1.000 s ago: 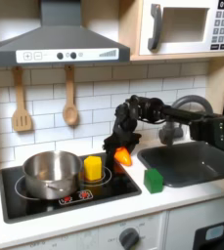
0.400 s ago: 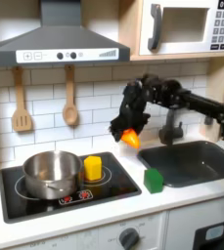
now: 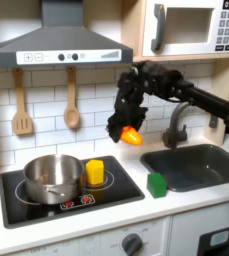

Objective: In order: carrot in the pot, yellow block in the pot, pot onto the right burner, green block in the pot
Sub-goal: 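Put the carrot in the pot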

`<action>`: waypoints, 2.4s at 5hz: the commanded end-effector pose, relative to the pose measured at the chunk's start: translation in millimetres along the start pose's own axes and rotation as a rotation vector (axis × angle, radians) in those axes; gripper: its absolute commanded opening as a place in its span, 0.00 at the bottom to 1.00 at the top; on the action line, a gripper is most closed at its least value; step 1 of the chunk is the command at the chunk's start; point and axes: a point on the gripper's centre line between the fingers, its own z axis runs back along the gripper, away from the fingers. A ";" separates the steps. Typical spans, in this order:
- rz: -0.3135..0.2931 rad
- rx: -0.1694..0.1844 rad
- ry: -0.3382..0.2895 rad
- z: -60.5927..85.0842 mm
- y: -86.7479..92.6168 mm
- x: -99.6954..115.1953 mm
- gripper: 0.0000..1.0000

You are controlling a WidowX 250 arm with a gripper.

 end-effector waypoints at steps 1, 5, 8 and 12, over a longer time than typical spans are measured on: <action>0.075 -0.034 0.020 15.7 32.0 3.5 0.00; 0.240 -0.052 0.116 8.5 123.0 1.2 0.00; 0.294 -0.029 0.180 -31.8 151.4 13.6 0.00; 0.213 0.045 0.177 -72.8 149.6 12.5 0.00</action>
